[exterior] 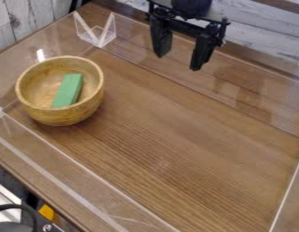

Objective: Remove the green block from inside the brown bowl and put it on the table

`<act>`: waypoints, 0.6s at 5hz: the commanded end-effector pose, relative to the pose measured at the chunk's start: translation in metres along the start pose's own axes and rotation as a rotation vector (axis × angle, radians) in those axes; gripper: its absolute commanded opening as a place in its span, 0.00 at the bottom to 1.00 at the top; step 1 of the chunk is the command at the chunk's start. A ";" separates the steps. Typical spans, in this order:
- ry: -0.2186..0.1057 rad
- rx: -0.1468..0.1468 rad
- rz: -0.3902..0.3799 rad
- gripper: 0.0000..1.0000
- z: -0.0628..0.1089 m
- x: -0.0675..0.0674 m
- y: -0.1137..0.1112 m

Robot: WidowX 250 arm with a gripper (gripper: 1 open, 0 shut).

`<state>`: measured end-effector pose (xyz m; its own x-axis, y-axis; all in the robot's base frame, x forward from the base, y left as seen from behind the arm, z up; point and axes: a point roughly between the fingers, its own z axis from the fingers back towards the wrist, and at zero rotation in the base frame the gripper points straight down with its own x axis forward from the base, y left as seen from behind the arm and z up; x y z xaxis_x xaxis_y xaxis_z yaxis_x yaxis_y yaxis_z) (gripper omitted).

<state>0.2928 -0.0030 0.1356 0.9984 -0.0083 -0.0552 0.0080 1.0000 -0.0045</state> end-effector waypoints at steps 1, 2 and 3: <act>0.016 -0.002 -0.022 1.00 -0.006 0.001 -0.007; 0.017 -0.013 0.097 1.00 -0.010 -0.008 0.018; 0.006 -0.017 0.221 1.00 -0.009 -0.017 0.048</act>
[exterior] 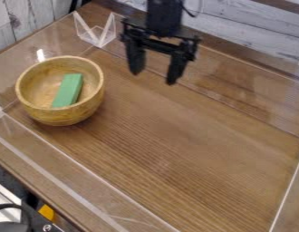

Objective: Remove the green block from inside the brown bowl and put it on the table

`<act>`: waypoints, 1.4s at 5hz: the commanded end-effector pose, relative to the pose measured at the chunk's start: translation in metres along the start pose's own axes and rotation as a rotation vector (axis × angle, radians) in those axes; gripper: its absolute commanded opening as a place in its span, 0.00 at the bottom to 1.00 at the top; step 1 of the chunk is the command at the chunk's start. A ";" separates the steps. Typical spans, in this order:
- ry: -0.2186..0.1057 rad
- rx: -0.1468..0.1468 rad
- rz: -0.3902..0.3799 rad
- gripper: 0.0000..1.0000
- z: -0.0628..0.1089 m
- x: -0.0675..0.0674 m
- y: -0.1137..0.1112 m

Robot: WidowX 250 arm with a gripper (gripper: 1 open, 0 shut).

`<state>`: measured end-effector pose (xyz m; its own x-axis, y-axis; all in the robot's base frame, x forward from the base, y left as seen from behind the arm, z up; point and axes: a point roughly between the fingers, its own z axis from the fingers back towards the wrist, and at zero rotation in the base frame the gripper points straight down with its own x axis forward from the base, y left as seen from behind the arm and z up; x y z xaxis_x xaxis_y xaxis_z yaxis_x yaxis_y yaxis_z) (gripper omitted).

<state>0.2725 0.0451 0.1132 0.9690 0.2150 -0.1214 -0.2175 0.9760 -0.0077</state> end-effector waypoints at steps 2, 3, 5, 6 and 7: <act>-0.082 -0.010 0.186 1.00 0.011 -0.003 0.061; -0.073 0.001 0.137 1.00 0.009 -0.008 0.058; -0.067 0.012 0.144 1.00 0.003 -0.019 0.071; -0.071 0.010 0.205 1.00 0.000 -0.023 0.088; -0.077 0.008 0.209 1.00 -0.016 -0.020 0.112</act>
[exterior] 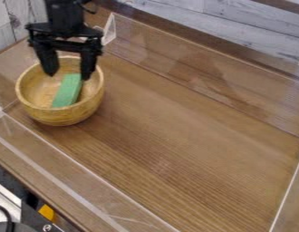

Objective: Remove the green block from inside the brown bowl and put it on the table

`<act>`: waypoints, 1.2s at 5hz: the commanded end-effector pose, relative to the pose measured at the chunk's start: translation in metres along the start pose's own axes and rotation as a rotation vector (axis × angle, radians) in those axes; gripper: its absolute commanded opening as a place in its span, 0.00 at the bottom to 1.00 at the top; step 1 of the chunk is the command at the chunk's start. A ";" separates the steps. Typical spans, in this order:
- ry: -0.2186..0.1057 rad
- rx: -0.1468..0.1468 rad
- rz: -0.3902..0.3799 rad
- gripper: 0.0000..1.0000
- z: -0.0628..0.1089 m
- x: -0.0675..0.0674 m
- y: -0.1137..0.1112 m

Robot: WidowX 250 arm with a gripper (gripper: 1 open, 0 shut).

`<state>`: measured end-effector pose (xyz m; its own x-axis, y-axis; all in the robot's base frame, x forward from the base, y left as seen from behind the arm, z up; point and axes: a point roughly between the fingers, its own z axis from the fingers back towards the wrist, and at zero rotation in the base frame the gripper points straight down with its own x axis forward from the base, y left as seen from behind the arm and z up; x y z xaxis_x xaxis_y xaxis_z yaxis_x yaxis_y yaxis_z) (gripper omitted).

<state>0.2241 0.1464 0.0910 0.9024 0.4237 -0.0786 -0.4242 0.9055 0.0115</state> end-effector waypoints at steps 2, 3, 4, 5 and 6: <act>-0.021 0.007 -0.009 1.00 -0.017 0.017 0.013; -0.012 0.006 -0.003 1.00 -0.021 0.022 0.011; -0.005 0.002 0.009 1.00 -0.025 0.029 0.010; 0.004 0.002 0.021 1.00 -0.029 0.035 0.009; 0.015 0.001 0.055 1.00 -0.044 0.041 0.013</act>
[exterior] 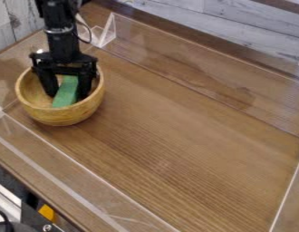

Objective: Remove the green block from inside the brown bowl and put it on the table

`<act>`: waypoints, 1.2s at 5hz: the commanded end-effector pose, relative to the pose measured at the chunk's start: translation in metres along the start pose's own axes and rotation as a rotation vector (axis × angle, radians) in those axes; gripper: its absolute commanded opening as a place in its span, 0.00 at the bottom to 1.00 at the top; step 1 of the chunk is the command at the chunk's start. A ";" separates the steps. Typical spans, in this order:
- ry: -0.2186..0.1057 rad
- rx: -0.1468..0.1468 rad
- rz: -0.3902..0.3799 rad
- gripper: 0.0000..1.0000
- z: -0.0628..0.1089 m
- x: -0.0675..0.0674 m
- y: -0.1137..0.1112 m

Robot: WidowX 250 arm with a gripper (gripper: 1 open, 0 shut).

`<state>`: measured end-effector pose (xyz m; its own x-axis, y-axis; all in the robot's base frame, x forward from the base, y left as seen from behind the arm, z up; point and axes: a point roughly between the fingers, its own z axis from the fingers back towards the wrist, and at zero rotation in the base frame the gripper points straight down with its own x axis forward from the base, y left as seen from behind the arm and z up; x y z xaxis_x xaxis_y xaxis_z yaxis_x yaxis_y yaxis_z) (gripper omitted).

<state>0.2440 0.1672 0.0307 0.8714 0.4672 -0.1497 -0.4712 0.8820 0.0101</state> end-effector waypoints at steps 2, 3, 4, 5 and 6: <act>-0.040 0.020 0.050 0.00 0.013 0.011 0.006; -0.033 0.032 0.062 1.00 0.020 0.007 0.006; -0.029 0.041 -0.002 0.00 0.021 0.014 0.004; -0.036 0.025 -0.002 0.00 0.032 0.016 0.002; -0.047 0.004 -0.005 0.00 0.046 0.018 -0.001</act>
<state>0.2565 0.1729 0.0491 0.8633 0.4675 -0.1902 -0.4750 0.8800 0.0068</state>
